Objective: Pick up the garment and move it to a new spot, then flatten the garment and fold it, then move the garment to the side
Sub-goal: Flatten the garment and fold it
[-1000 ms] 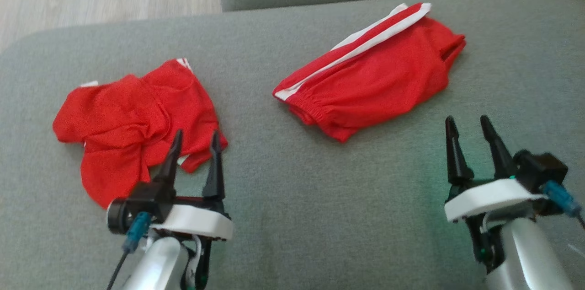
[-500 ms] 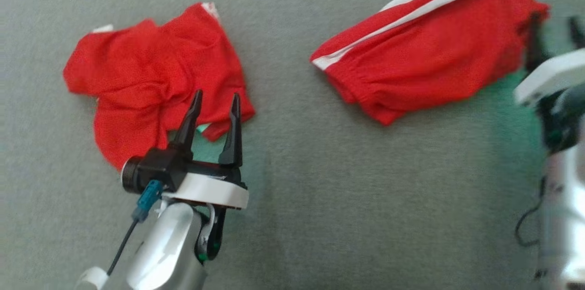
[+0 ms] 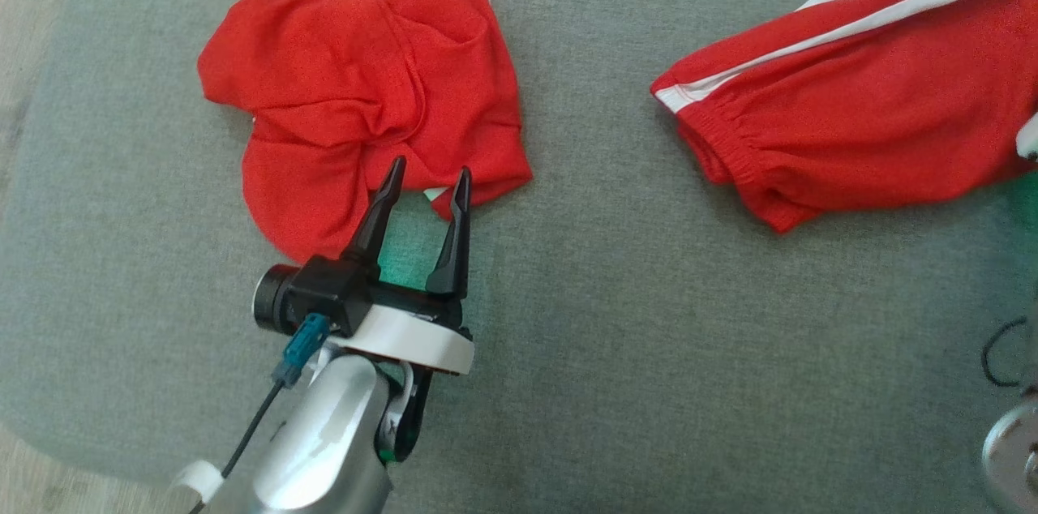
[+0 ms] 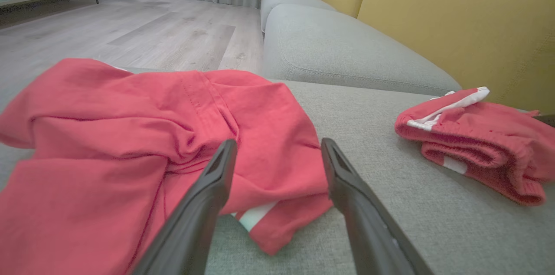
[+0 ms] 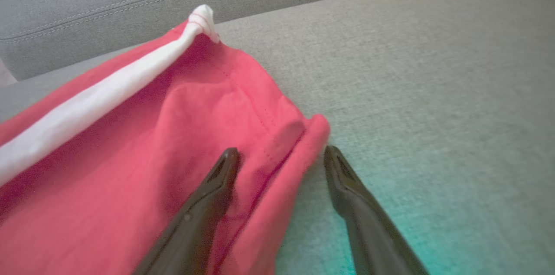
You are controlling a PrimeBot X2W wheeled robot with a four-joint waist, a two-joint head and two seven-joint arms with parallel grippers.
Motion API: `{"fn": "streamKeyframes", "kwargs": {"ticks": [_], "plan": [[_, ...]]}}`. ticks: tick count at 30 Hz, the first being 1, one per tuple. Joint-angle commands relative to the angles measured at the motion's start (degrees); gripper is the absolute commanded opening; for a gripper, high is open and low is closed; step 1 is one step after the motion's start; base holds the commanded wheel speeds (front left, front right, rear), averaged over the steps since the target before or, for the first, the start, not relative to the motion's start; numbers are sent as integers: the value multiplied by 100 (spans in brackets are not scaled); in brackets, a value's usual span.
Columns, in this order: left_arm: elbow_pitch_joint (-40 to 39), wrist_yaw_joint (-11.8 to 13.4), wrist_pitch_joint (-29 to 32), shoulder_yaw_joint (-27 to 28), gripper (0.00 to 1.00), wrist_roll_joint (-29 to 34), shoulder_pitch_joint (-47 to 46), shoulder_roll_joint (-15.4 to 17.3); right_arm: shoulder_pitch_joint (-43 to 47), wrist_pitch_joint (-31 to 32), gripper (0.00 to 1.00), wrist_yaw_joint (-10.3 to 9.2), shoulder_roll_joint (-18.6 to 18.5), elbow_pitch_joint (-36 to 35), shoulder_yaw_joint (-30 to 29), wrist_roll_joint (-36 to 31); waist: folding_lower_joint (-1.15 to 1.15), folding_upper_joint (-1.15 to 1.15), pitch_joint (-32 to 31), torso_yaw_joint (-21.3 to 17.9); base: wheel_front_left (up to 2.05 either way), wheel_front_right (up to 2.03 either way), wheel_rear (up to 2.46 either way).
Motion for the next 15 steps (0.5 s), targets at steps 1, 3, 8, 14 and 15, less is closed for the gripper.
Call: {"fn": "streamKeyframes", "kwargs": {"ticks": [1, 3, 8, 14, 15], "plan": [[-184, 35, -54, 129, 100, -40, -99, 31, -242, -28, 100, -4, -7, -51, 57, -51, 0, 0, 20, 22, 0, 0, 0], [-199, 70, -54, 99, 100, -71, -106, 31, -319, -75, 100, -4, -33, 112, -7, -179, 0, 0, 37, 36, 0, 0, 0], [-199, 115, -54, 104, 100, -86, -165, 30, -488, -134, 100, -4, -123, 530, 62, -368, 0, 0, 85, 22, 0, 0, 0], [-196, 141, -54, 157, 100, -93, -220, 30, -726, -328, 0, -4, -292, 979, 345, -319, 0, 0, 94, -98, 0, 0, 0], [-192, 142, -54, 171, 100, -97, -215, 30, -765, -430, 0, -4, -309, 1034, 409, -268, 0, 0, 75, -134, 0, 0, 0]]}}
